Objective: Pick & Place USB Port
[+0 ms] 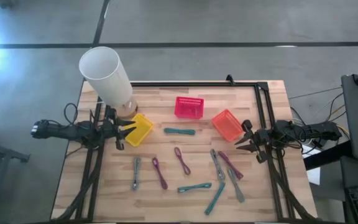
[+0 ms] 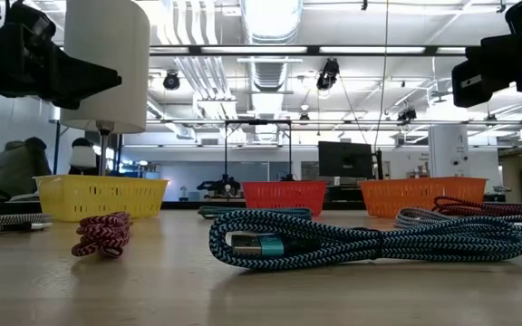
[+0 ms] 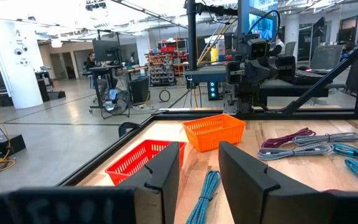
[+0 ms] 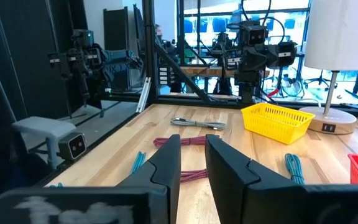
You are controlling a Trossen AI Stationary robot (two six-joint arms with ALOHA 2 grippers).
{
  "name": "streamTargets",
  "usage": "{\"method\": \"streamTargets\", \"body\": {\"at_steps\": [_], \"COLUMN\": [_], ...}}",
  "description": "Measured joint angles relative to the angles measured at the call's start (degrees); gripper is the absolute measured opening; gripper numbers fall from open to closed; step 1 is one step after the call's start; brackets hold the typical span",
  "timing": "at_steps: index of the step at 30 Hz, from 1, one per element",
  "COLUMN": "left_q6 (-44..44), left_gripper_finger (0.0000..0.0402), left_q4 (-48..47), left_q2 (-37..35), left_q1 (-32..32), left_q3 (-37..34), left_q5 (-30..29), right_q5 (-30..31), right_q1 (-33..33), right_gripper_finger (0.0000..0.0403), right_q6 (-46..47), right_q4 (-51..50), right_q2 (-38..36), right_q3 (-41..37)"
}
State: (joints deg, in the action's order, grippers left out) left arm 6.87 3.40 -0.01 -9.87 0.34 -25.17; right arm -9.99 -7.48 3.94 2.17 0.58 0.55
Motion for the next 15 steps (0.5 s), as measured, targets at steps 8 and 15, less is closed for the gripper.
{"method": "streamTargets", "body": {"at_steps": [8, 15], "left_q6": [-0.02, 0.0], "left_gripper_finger": [0.0117, 0.0117], "left_q4": [-0.02, -0.02], "left_q2": [0.0, 0.0], "left_q1": [0.0, -0.02], "left_q3": [0.0, 0.0], "left_q5": [0.01, 0.01], "right_q5": [0.01, -0.01], "right_q1": [0.0, -0.01], "right_gripper_finger": [0.0082, 0.0086], "right_q6": [0.04, 0.04], "right_q4": [0.0, -0.02], "right_q2": [-0.01, 0.0], "right_q3": [0.01, 0.01]}}
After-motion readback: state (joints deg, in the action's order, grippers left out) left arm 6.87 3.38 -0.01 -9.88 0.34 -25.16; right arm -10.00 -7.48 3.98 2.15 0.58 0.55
